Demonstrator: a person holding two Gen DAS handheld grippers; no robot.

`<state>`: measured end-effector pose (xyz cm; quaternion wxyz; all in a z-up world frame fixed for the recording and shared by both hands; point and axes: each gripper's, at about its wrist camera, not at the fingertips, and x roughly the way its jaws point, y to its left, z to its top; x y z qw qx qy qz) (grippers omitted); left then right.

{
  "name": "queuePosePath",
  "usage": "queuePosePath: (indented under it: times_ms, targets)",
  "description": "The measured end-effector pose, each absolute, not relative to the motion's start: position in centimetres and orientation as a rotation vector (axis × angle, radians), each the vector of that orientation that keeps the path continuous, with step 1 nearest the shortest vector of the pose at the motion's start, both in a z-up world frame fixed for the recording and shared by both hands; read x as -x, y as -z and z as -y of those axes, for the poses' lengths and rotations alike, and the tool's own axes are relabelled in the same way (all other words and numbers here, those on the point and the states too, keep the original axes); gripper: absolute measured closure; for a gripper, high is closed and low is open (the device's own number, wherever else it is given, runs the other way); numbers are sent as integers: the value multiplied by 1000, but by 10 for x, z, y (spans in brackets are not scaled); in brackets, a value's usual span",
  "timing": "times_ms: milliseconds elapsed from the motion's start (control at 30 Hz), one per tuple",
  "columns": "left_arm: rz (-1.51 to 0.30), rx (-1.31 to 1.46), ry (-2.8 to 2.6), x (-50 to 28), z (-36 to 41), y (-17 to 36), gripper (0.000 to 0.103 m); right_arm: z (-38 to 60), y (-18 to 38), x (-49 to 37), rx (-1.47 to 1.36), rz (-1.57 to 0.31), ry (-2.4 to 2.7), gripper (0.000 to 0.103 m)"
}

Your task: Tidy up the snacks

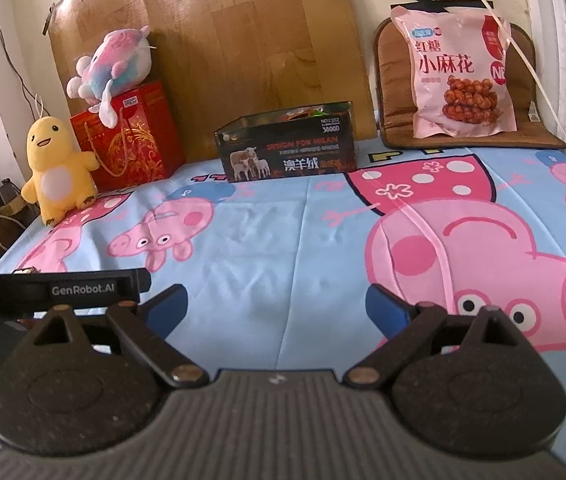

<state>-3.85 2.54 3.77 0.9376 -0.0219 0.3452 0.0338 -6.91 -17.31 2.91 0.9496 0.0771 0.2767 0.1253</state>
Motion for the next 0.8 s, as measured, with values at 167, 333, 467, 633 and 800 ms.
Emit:
queuePosePath:
  times_ms: [167,333,467,633,800]
  targets:
    - [-693,42,-63,41,-27,-40,0,170,-30,70,-145,-564,-257,6]
    - [-683,68,-65,43,-34,-43,0,168,-31,70,-135,-563,-258,6]
    - [-673,85,-81,43,-41,-43,0,165,-31,71,-131,-567,-256,6]
    - [-675,141,-62,42,-52,-46,0,163,-29,72,-139,-580,-252,6]
    - [-644,148,-66,48,-59,-48,0,161,-32,77,-137,-569,-240,6]
